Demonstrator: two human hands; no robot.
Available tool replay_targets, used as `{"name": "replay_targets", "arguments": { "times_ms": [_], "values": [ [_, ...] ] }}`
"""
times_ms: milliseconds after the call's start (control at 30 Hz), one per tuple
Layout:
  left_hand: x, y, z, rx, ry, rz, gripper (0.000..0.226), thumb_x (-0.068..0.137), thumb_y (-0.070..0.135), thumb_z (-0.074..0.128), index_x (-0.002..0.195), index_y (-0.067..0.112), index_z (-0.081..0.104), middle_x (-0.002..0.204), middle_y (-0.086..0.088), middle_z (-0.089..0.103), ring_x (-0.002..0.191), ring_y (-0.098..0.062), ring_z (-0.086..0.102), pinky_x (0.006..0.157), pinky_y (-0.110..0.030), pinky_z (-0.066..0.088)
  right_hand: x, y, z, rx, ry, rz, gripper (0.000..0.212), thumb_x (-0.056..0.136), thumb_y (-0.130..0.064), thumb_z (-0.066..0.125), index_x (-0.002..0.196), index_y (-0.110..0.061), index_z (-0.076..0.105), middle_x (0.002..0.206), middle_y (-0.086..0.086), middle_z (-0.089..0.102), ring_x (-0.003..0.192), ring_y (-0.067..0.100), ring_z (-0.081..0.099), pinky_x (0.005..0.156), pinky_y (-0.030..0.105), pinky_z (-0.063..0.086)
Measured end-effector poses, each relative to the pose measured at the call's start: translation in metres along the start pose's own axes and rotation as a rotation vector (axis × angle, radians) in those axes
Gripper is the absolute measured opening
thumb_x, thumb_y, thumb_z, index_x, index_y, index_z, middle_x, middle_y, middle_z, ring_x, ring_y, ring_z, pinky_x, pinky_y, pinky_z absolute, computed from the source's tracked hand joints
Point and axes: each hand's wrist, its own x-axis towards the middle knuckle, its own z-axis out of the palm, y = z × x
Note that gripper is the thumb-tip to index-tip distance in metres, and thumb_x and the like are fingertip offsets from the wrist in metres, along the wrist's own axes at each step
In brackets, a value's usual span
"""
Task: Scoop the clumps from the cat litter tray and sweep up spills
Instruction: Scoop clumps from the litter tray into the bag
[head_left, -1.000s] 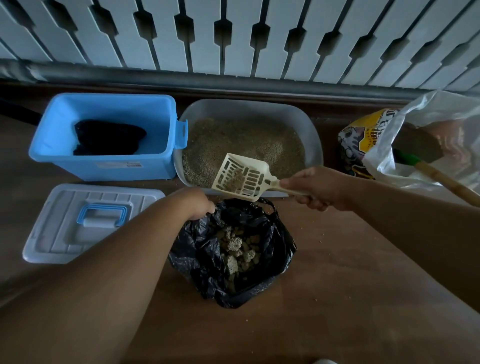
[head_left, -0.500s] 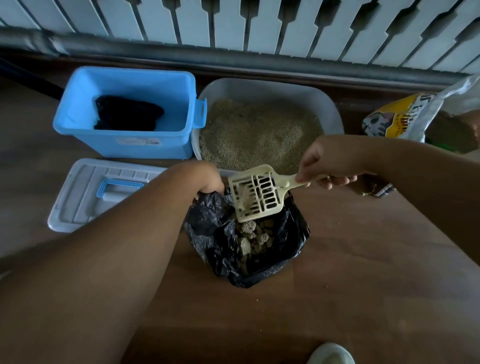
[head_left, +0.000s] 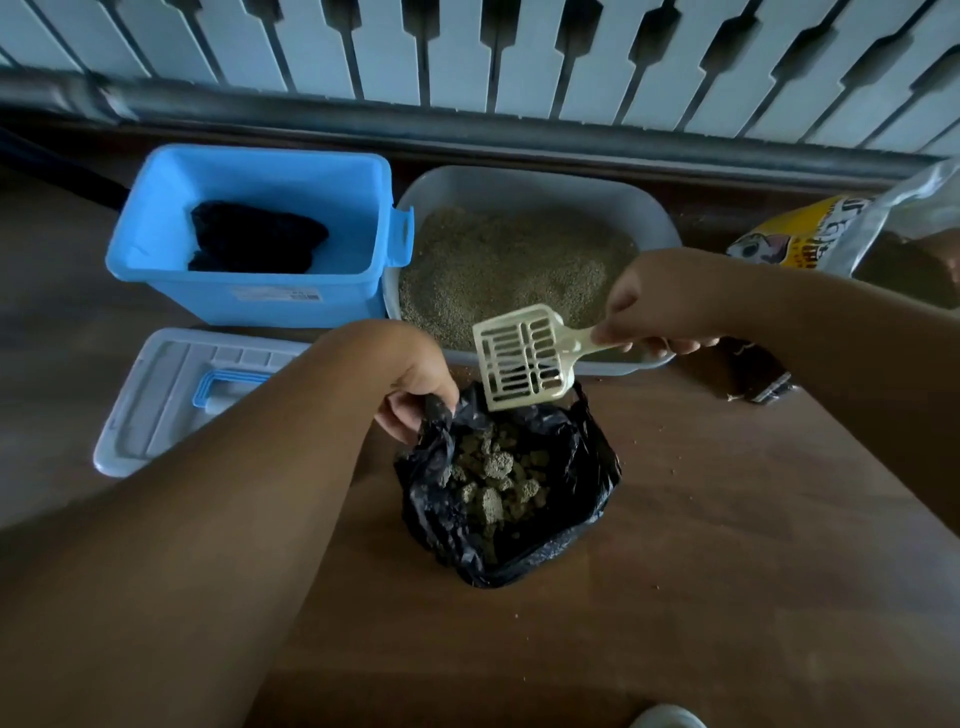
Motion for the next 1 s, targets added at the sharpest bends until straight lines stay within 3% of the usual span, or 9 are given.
{"name": "replay_targets", "arguments": {
  "times_ms": [67, 167, 267, 367, 467, 600, 767, 900, 1000],
  "values": [
    [-0.002, 0.005, -0.001, -0.084, 0.098, -0.031, 0.021, 0.098, 0.025, 0.057, 0.105, 0.006, 0.057, 0.09, -0.011, 0.063, 0.076, -0.021, 0.062, 0.087, -0.034, 0.053, 0.003, 0.005, -0.006, 0.045, 0.127, 0.027, 0.03, 0.095, -0.037, 0.063, 0.079, -0.012, 0.07, 0.056, 0.005, 0.063, 0.041, 0.014, 0.049, 0.045, 0.024, 0.04],
    [-0.01, 0.013, -0.004, -0.008, 0.278, 0.055, 0.062, 0.094, 0.041, 0.064, 0.143, 0.009, 0.044, 0.136, -0.019, 0.053, 0.114, -0.035, 0.06, 0.1, -0.045, 0.051, 0.012, 0.015, -0.013, 0.117, 0.319, 0.079, 0.029, 0.098, -0.032, 0.059, 0.083, -0.01, 0.07, 0.06, 0.007, 0.064, 0.043, 0.016, 0.051, 0.045, 0.023, 0.041],
    [-0.009, 0.019, -0.009, 0.049, 0.35, 0.102, 0.067, 0.097, 0.045, 0.057, 0.15, 0.009, 0.039, 0.148, -0.017, 0.045, 0.125, -0.036, 0.053, 0.102, -0.044, 0.048, 0.021, 0.019, -0.007, 0.107, 0.394, 0.105, 0.026, 0.099, -0.024, 0.052, 0.094, -0.007, 0.071, 0.069, 0.004, 0.066, 0.054, 0.015, 0.058, 0.05, 0.026, 0.044],
    [-0.001, 0.022, -0.016, 0.002, 0.446, 0.162, 0.05, 0.095, 0.04, 0.061, 0.132, 0.007, 0.058, 0.127, -0.013, 0.064, 0.111, -0.031, 0.064, 0.097, -0.042, 0.053, 0.026, 0.02, 0.001, 0.117, 0.426, 0.086, 0.021, 0.098, -0.022, 0.05, 0.093, -0.018, 0.069, 0.079, 0.003, 0.069, 0.064, 0.015, 0.062, 0.057, 0.028, 0.048],
    [0.011, 0.02, -0.023, -0.066, 0.571, 0.196, 0.035, 0.093, 0.035, 0.063, 0.109, 0.005, 0.067, 0.106, -0.013, 0.071, 0.098, -0.03, 0.069, 0.093, -0.043, 0.055, 0.031, 0.019, 0.006, 0.098, 0.471, 0.054, 0.019, 0.097, -0.018, 0.048, 0.097, -0.026, 0.066, 0.083, 0.0, 0.066, 0.07, 0.013, 0.059, 0.056, 0.029, 0.041],
    [0.025, 0.013, -0.021, -0.144, 0.588, 0.216, 0.037, 0.089, 0.039, 0.063, 0.112, 0.01, 0.064, 0.104, -0.009, 0.071, 0.094, -0.027, 0.07, 0.091, -0.045, 0.056, 0.044, 0.021, 0.006, 0.073, 0.569, 0.085, 0.025, 0.096, -0.014, 0.045, 0.108, -0.022, 0.065, 0.085, 0.002, 0.063, 0.073, 0.021, 0.059, 0.063, 0.034, 0.048],
    [0.042, 0.007, -0.016, -0.155, 0.685, 0.269, 0.025, 0.093, 0.038, 0.058, 0.096, 0.013, 0.064, 0.09, -0.006, 0.072, 0.086, -0.023, 0.07, 0.087, -0.041, 0.056, 0.064, 0.022, -0.006, -0.162, 0.599, 0.187, 0.032, 0.097, -0.01, 0.046, 0.125, -0.018, 0.06, 0.106, 0.011, 0.064, 0.09, 0.029, 0.06, 0.071, 0.034, 0.048],
    [0.056, 0.001, -0.013, -0.179, 0.78, 0.329, 0.016, 0.094, 0.036, 0.062, 0.095, 0.02, 0.062, 0.082, 0.003, 0.063, 0.08, -0.015, 0.061, 0.063, -0.029, 0.043, 0.092, 0.012, -0.012, -0.258, 0.559, 0.238, 0.034, 0.098, -0.008, 0.047, 0.129, -0.013, 0.058, 0.114, 0.013, 0.064, 0.095, 0.028, 0.061, 0.069, 0.033, 0.044],
    [0.064, -0.003, -0.014, -0.183, 0.824, 0.346, 0.013, 0.093, 0.034, 0.064, 0.094, 0.022, 0.062, 0.08, 0.007, 0.061, 0.079, -0.014, 0.059, 0.06, -0.028, 0.038, 0.113, 0.001, -0.009, -0.285, 0.509, 0.253, 0.035, 0.099, -0.007, 0.047, 0.133, -0.007, 0.054, 0.117, 0.016, 0.061, 0.093, 0.026, 0.062, 0.069, 0.033, 0.044]
  ]
}}
